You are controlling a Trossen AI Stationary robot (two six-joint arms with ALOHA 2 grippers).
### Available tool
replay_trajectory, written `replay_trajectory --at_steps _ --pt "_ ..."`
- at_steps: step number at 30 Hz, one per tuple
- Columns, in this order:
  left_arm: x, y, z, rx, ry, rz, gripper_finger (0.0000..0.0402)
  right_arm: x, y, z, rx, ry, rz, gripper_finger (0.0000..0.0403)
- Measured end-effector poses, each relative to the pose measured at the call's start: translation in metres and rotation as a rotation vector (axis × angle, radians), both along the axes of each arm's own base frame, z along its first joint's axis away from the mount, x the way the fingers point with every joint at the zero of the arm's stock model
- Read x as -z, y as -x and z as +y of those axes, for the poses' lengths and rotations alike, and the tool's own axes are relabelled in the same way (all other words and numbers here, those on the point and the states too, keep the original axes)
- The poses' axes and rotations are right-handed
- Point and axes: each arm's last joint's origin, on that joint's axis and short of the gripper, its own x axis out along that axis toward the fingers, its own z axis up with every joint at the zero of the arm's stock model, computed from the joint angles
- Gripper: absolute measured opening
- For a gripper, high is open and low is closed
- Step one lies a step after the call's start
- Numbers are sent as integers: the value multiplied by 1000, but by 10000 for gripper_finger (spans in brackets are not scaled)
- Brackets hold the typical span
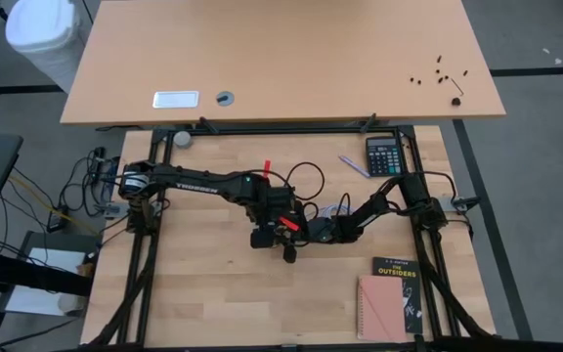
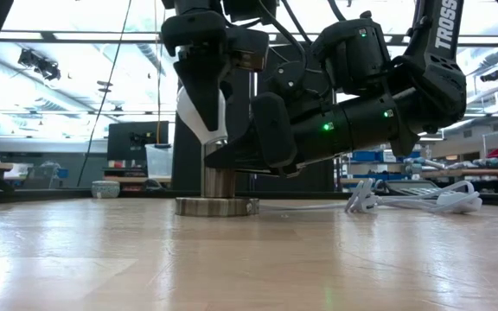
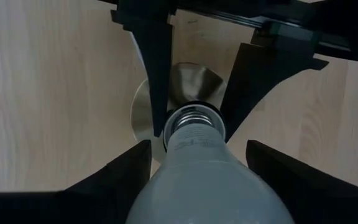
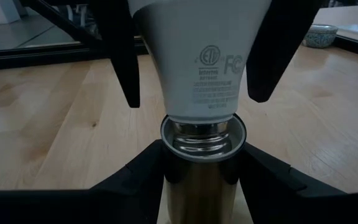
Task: Screw lightbulb
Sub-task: Insert the light bulb into the lamp
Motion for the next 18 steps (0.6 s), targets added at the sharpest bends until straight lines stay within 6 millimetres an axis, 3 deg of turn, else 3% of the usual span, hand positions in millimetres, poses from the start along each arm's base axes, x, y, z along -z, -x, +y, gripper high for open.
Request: replay_trajectory --at_steps 9,18 --pt "0 0 0 82 -19 -7 254 0 0 0 0 0 0 186" --pt "0 -1 -4 430 -125 -42 254 0 0 0 0 0 0 186"
